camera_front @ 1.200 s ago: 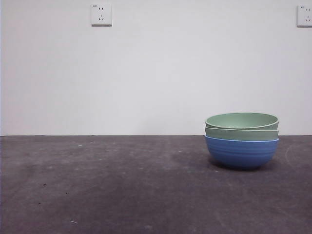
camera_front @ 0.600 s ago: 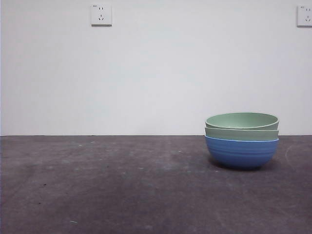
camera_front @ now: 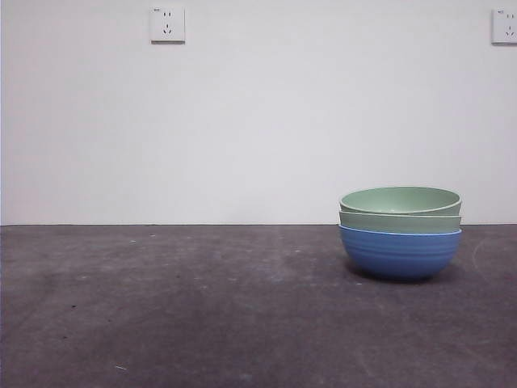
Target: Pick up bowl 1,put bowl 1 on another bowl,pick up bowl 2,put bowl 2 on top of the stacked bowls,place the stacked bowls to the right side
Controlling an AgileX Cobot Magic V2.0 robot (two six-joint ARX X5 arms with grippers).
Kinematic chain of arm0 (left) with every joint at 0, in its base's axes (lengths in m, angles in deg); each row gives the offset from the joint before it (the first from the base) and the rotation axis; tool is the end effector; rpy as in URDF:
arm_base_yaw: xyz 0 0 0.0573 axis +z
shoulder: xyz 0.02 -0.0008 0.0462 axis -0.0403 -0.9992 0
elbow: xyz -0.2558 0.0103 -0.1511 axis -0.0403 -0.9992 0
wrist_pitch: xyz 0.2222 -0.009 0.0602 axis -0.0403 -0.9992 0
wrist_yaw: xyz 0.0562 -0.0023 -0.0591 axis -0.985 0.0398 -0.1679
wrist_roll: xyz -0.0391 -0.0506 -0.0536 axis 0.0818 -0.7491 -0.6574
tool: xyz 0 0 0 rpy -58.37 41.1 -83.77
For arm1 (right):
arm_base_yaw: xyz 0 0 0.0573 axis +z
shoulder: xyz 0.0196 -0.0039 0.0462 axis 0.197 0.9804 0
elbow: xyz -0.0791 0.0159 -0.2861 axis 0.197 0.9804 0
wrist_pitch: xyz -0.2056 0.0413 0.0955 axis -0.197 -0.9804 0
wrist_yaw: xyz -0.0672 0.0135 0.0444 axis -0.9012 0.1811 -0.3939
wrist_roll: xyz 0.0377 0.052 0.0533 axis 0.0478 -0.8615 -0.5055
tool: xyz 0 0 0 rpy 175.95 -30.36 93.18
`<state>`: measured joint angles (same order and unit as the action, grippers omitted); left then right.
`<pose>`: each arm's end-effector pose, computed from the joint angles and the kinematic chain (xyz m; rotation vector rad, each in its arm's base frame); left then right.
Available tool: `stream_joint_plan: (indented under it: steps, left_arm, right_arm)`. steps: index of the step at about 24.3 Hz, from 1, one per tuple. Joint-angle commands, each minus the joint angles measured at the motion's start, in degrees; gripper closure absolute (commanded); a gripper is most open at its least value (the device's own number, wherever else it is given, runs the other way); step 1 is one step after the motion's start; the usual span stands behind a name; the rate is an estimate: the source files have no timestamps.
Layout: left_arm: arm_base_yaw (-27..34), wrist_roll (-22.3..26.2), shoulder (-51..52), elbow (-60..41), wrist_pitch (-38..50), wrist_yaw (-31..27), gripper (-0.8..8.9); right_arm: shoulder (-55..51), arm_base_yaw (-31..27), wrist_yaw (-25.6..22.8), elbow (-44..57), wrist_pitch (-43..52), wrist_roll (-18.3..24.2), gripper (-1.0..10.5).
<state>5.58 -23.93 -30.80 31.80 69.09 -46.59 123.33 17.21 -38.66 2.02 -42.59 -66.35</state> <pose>0.0795 0.0025 0.1444 -0.0976 0.1772 0.0373 0.0993 0.0319 0.3342 0.0931 0.9546 0.3879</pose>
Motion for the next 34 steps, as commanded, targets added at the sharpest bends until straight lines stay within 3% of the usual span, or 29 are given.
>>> stream_joint_plan:
  steps: [1,5,11,13,24,34]
  left_arm:
    - [0.2,-0.2,0.2,-0.7,-0.3,0.0,8.17]
    - [0.2,-0.2,0.2,-0.7,-0.3,0.0,8.17]
    - [0.2,-0.2,0.2,-0.7,-0.3,0.0,8.17]
    - [0.2,-0.2,0.2,-0.7,-0.3,0.0,8.17]
    - [0.2,-0.2,0.2,-0.7,-0.3,0.0,8.17]
    - [0.2,-0.2,0.2,-0.7,-0.3,0.0,8.17]
  right_arm:
    - [-3.7,-0.9,0.1,0.4,7.0,1.5,9.4]
    - [-13.1,-0.9,1.5,7.1,25.4,1.5,9.4]
    - [-28.3,-0.9,1.2,34.7,56.6,1.5,9.4]
    - [-31.1,-0.9,1.1,39.9,60.9,1.5,9.4]
    - [-43.2,-0.9,-10.6,55.8,64.7,-2.3,9.4]
    - [-49.0,-0.9,-11.1,63.9,62.4,-8.9,9.4]
